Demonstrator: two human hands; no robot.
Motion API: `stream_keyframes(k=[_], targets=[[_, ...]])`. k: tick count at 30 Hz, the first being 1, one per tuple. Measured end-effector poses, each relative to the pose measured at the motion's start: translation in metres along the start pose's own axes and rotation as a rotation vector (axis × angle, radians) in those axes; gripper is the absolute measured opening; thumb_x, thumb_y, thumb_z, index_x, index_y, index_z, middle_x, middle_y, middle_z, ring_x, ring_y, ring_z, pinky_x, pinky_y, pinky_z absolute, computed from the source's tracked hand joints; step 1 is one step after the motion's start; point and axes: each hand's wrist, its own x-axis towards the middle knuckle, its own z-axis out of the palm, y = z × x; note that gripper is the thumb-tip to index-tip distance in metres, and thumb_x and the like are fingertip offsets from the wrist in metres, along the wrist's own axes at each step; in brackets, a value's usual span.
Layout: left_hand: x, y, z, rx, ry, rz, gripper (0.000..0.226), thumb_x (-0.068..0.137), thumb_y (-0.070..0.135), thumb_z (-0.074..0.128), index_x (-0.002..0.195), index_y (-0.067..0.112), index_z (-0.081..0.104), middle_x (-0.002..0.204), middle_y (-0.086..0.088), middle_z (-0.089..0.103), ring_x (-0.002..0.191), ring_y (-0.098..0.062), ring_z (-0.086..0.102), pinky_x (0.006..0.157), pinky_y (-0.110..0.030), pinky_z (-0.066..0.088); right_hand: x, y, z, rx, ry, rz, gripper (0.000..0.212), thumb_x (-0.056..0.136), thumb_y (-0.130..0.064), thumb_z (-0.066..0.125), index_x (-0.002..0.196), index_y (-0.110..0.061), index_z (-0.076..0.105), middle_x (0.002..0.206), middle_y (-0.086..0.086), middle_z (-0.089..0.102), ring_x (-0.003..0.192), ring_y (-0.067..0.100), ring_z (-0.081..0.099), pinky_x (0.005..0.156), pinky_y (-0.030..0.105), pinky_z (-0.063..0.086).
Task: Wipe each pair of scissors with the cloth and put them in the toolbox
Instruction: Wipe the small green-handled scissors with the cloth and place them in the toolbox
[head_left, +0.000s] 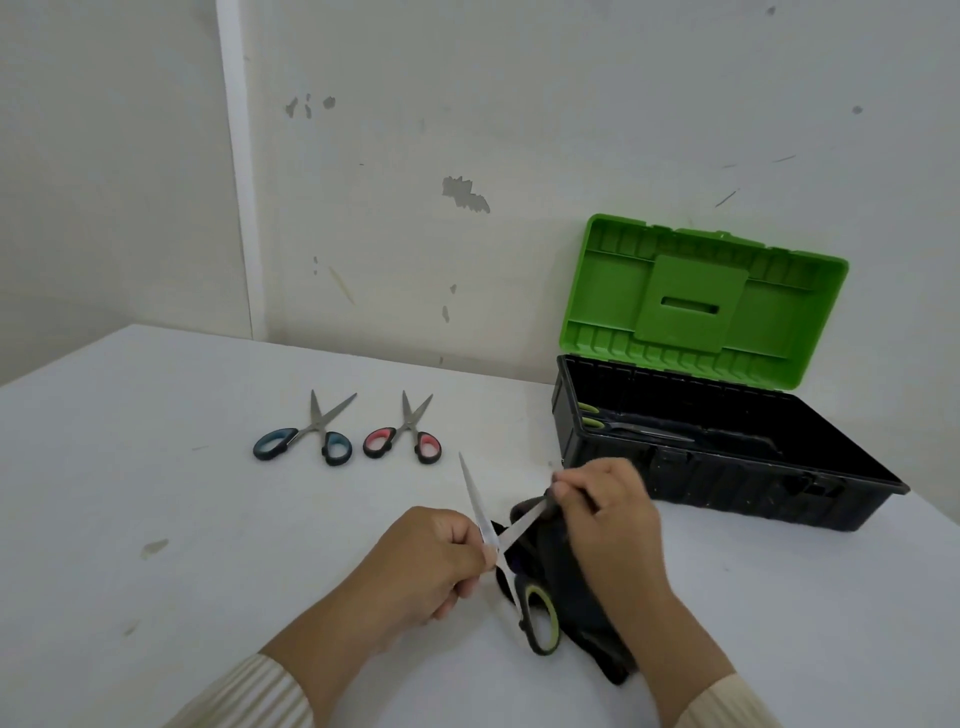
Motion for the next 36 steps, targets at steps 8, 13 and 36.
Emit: stream_keyframes(k=[8,13,36], targets=[[0.003,0.001,-0.011,-0.183,0.035,-0.003,0.019,0.087,0.013,0.061,0.078,-0.004,0.064,0.053,-0.005,0.056,0.034,-0.013,0.039,0.037,-0.019,0.028,-0.009,-0.018,-0.023,0.13,-0.584,0.092,0.018,0.085,-0.029,0.059,0.072,-0.023,0.07,0.1,-0.012,0.051,0.088,-0.002,0.052,0.072,0.011,0.038],[0.002,0.003,-0.014,-0.372,0.032,-0.068,0.014,0.089,0.014,0.06,0.086,0.003,0.068,0.067,-0.009,0.07,0.042,-0.014,0.05,0.04,-0.024,0.038,-0.012,-0.019,-0.015,0.178,-0.584,0.081,0.028,0.089,-0.025,0.055,0.06,-0.026,0.059,0.095,-0.003,0.054,0.079,0.002,0.053,0.068,0.006,0.039],[0.008,-0.007,0.018,-0.181,0.168,0.012,0.027,0.097,0.015,0.047,0.075,0.006,0.059,0.066,-0.011,0.071,0.056,-0.016,0.063,0.064,-0.029,0.048,-0.008,-0.018,-0.019,0.412,-0.072,0.053,0.039,0.078,0.002,0.065,0.103,-0.026,0.06,0.099,-0.011,0.064,0.095,0.0,0.059,0.085,0.009,0.044]])
